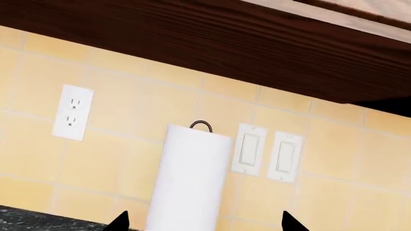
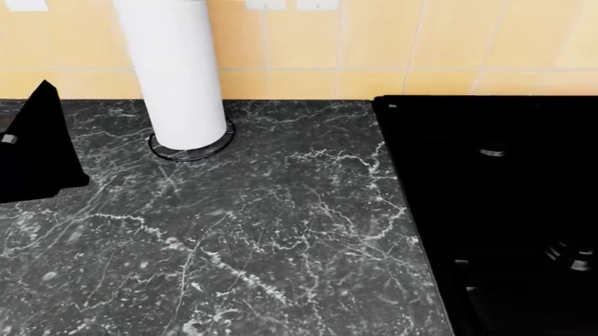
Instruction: Pick and place the shaker into the drawer. Then close the cabinet.
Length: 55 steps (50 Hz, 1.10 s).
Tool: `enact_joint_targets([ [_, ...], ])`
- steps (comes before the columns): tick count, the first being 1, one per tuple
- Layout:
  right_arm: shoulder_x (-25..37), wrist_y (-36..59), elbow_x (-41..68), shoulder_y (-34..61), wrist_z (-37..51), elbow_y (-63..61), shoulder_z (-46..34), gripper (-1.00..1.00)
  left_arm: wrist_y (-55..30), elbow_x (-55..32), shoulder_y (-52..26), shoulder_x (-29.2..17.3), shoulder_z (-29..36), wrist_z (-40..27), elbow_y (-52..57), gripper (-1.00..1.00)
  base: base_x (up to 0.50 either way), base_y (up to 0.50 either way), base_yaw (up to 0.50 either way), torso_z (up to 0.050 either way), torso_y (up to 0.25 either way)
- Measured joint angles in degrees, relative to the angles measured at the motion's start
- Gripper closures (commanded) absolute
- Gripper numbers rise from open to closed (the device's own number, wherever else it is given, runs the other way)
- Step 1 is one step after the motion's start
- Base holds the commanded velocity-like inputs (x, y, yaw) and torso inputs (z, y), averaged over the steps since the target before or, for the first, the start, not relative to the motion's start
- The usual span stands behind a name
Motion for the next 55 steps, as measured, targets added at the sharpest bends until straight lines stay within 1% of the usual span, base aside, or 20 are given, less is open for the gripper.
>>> enact_joint_targets([
  [8,3.5,-1.6,2.2,-5.7,1.4,-4.8,3.1,-1.00,0.5,-0.9,0.6,-0.1,-0.2,-0.5,0.4,-1.00,-0.06,0.50,0.00,0.000,0.000],
  [18,5.1,-2.8,2.9,-8.8,2.1,-7.3,4.5,-1.00,1.2,-1.5,2.2,-0.1,-1.4,-0.1,0.9,-1.00,-0.05,0.50,0.00,0.000,0.000],
  [39,5.7,-4.0,2.4,-11.1,2.3,-9.1,4.7,-1.00,2.2,0.1,4.4,0.1,-2.3,1.9,1.4,-1.00,0.00,0.50,0.00,0.000,0.000],
  [55,5.6,-4.1,2.3,-10.2,2.5,-9.1,3.4,-1.00,3.0,0.5,4.8,-0.2,-2.1,2.2,1.3,-1.00,0.00,0.50,0.00,0.000,0.000],
])
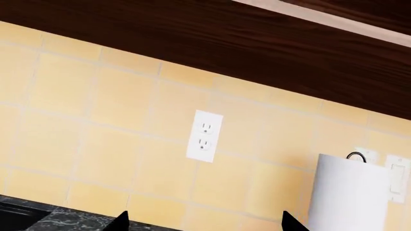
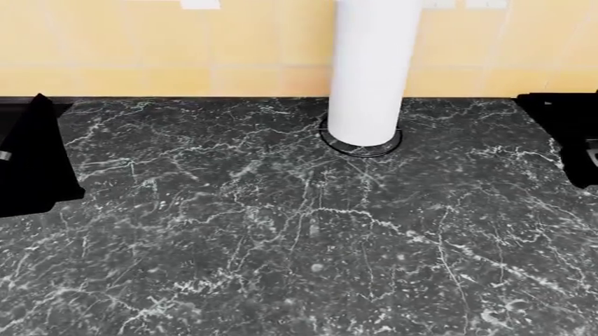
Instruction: Pick and place the shaker into the drawer. Then close the cabinet.
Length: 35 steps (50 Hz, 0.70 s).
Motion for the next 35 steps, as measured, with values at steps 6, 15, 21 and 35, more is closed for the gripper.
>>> enact_joint_targets([
  [6,-0.1,-0.1,0.0,0.6,0.2,0.0,-0.7,-1.00,0.3,0.4,0.4,0.0,0.0,0.5,0.0,-1.00,0.00,0.50,0.00,0.000,0.000],
  [15,-0.2,-0.3,-0.2,0.8,0.2,-0.2,-1.3,-1.00,0.8,1.0,1.0,0.1,-0.2,1.1,0.0,-1.00,0.00,0.50,0.00,0.000,0.000],
  [21,-0.1,-0.5,-0.5,0.4,0.0,-0.3,-1.3,-1.00,1.1,1.3,1.4,0.2,-0.1,1.4,0.1,-1.00,0.00,0.50,0.00,0.000,0.000],
  [35,0.0,-0.8,-1.2,-0.2,-0.4,-0.8,-1.2,-1.00,1.7,1.9,2.0,0.1,0.1,1.9,0.1,-1.00,0.08,0.50,0.00,0.000,0.000],
])
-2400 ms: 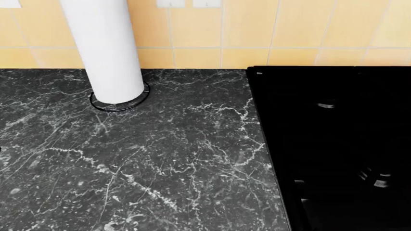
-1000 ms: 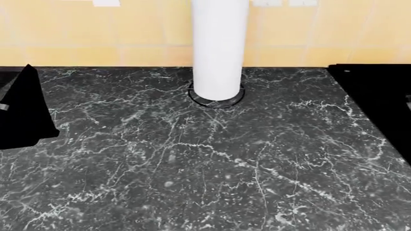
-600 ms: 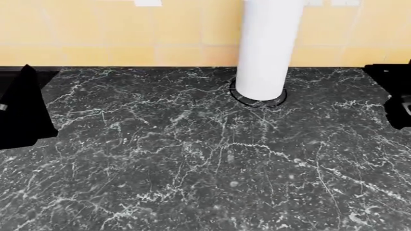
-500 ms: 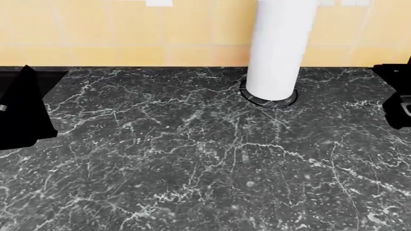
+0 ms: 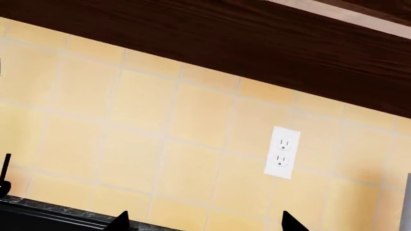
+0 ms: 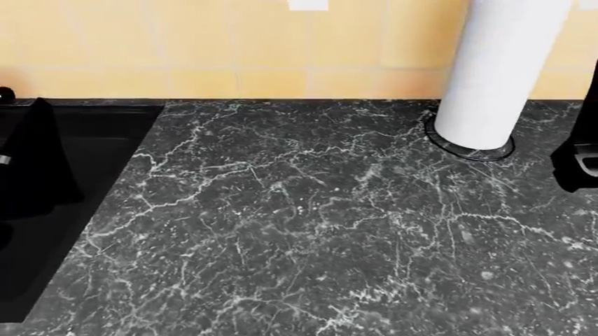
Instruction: Pick and place the shaker into the drawer. Then close the cabinet.
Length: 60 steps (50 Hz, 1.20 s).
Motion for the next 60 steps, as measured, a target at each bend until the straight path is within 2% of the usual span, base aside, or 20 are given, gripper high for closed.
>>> enact_joint_targets([
  [13,-0.2,-0.1,-0.7,-0.5,-0.4,-0.5,0.1,-1.00,0.6,0.7,2.0,0.2,1.0,0.4,-0.1,-1.00,0.37,0.39,0.00,0.000,0.000],
  [35,0.3,-0.7,-0.8,0.8,0.8,0.3,-0.8,-1.00,2.1,-0.8,2.9,-0.5,1.9,-1.5,-1.1,-1.00,0.00,0.00,0.00,0.000,0.000],
  [41,0.2,-0.1,0.3,2.6,1.6,1.3,-2.7,-1.00,2.8,-2.3,0.8,-3.2,7.8,-5.8,-4.8,-1.00,0.00,0.00,0.00,0.002,0.000],
  [47,0.5,-0.1,2.1,4.8,2.6,2.2,-4.8,-1.00,3.1,0.7,-3.0,-5.8,19.7,-9.2,-13.0,-1.00,0.00,0.00,0.00,0.000,0.000],
  [49,0.8,-0.2,2.7,5.4,3.0,2.4,-5.4,-1.00,3.1,2.6,-6.5,-6.8,23.7,-9.7,-15.9,-1.00,0.00,0.00,0.00,0.006,0.000],
  [54,1.6,-0.5,3.9,6.4,3.6,2.8,-6.8,-1.00,3.9,7.7,-29.7,-9.2,30.4,-9.2,-21.7,-1.00,0.00,0.00,0.00,0.000,0.000],
  [60,2.6,-1.2,4.6,6.6,3.7,3.0,-7.7,-1.00,6.0,14.4,-50.0,-9.2,38.5,-6.5,-28.4,-1.00,0.00,0.00,0.00,0.000,0.000],
])
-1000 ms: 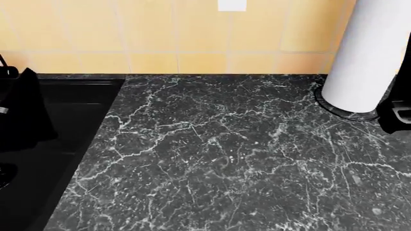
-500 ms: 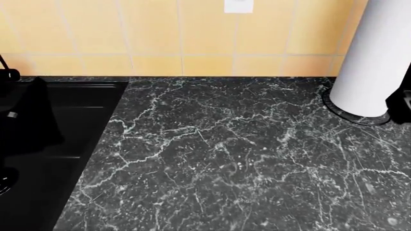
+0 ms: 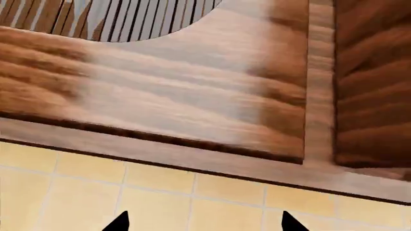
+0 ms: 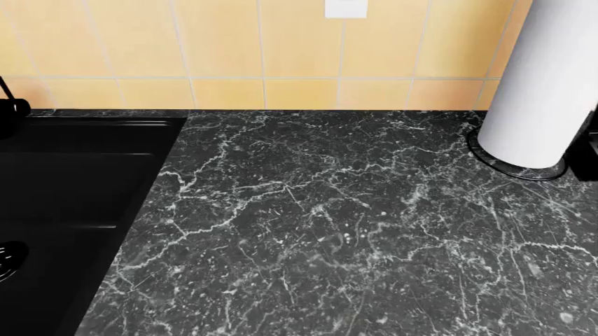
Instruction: Pick and place the shaker into the drawer. Then close the cabinet.
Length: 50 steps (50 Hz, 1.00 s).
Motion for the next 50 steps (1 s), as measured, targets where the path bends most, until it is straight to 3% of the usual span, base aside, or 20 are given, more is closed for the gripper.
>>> enact_joint_targets([
  [8,1.6,-1.4,-0.2,-1.5,-0.8,-0.4,0.0,-1.00,3.4,7.7,-18.5,2.4,9.4,4.9,-8.8,-1.00,0.00,0.00,0.00,0.000,0.000],
  [12,2.5,-2.2,-0.7,-2.7,-1.5,-0.6,0.3,-1.00,0.0,6.1,-24.2,1.5,13.8,7.3,-12.8,-1.00,0.00,0.00,0.00,0.012,0.000],
  [19,4.0,-3.8,-2.1,-6.0,-3.0,-1.2,1.6,-1.00,5.4,12.8,-34.7,6.7,19.1,11.8,-19.9,-1.00,0.00,0.00,0.00,0.000,0.000],
  [33,7.4,-7.6,-4.2,-13.5,-5.2,-2.9,5.1,-1.00,13.6,20.1,-47.8,14.4,30.1,20.3,-39.0,-1.00,0.00,0.00,0.00,0.004,0.000],
  [44,9.8,-10.8,-4.9,-20.6,-6.3,-4.9,9.1,-1.00,26.2,36.7,-57.0,24.1,34.9,33.3,-64.2,-1.00,0.00,0.00,0.00,0.003,0.000],
  [50,9.4,-10.5,-4.0,-26.5,-5.8,-5.8,15.1,-1.00,33.3,40.3,-59.8,27.0,42.6,35.6,-73.7,-1.00,0.00,0.00,0.00,0.004,0.000],
])
